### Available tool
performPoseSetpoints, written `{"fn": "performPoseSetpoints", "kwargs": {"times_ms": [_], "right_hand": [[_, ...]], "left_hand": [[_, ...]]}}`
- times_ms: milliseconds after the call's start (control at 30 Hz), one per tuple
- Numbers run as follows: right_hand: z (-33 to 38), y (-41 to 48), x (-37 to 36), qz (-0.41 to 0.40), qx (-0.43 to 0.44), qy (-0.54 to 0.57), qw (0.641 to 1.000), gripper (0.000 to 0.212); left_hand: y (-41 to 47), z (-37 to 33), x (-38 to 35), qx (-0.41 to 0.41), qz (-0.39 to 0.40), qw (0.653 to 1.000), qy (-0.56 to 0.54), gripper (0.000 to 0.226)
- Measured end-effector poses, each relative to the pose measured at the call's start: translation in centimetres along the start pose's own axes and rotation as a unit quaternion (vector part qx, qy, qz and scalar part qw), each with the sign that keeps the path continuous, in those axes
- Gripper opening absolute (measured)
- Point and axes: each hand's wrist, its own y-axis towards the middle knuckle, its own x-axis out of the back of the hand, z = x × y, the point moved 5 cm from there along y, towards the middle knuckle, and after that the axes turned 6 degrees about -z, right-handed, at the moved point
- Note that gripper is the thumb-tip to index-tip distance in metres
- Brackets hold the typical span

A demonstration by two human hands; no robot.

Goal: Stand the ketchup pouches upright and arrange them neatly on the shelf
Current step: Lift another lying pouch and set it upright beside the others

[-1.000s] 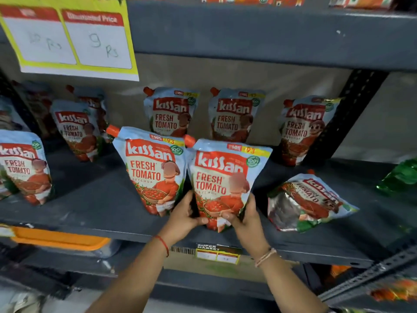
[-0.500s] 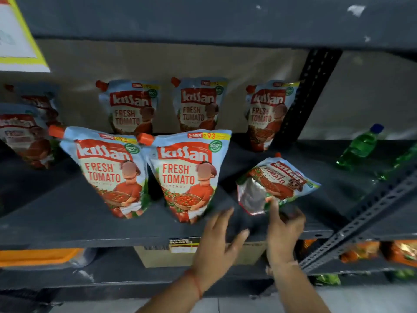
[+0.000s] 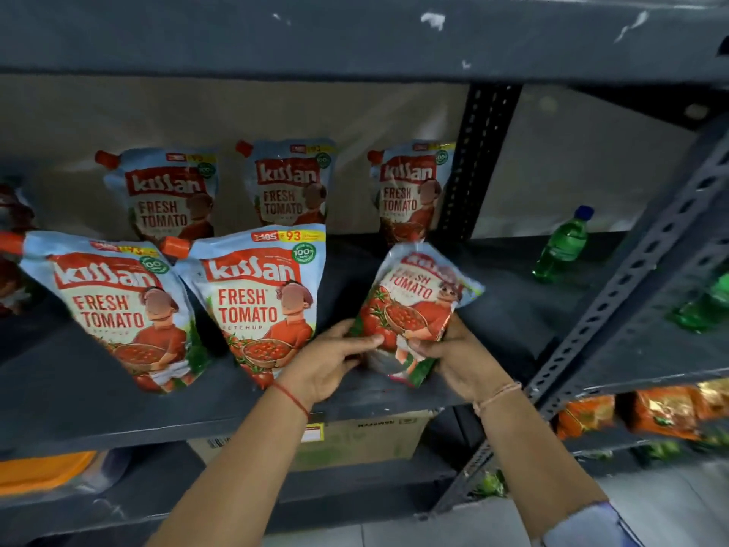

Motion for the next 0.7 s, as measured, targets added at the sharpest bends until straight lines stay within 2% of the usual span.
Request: {"fn": "performPoseSetpoints", "kwargs": {"times_ms": [100,200,300,400,500,600,700], "right_hand": [[0.9,0.4,-0.9,0.017,0.072,-0.057,0.996,0.066],[-0.2,0.4,-1.5,0.014,0.103,-0.131,0.986,0.062],[-1.9,0.0,-1.3,0.030,0.113,-0.186,0.976,0.063],[-2.6,-0.4,-0.6,0.041,0.120,-0.226,0.966,0.076],[-2.2,-0.3,1.5,-0.016,0.134,-0.270,0.953,0.069],[-1.5,-0.4,4.0,-0.054,0.151,-0.286,0.945,0.062],[-0.7,-0.5,6.8,-0.088,0.156,-0.292,0.940,0.065]], "left_hand": [[-0.3,0.2,0.5,-0.078,-0.012,0.997,0.028,0.066],[0.0,1.4,1.0,-0.133,-0.076,0.985,0.083,0.083],[0.5,2.2,1.3,-0.161,-0.130,0.966,0.154,0.086],[1.1,2.7,1.1,-0.168,-0.119,0.962,0.180,0.085],[2.0,2.8,-0.6,-0.181,-0.110,0.953,0.219,0.091],[2.5,2.6,-3.2,-0.199,-0.096,0.948,0.229,0.086],[3.6,2.6,-6.2,-0.207,-0.072,0.946,0.240,0.087]]}}
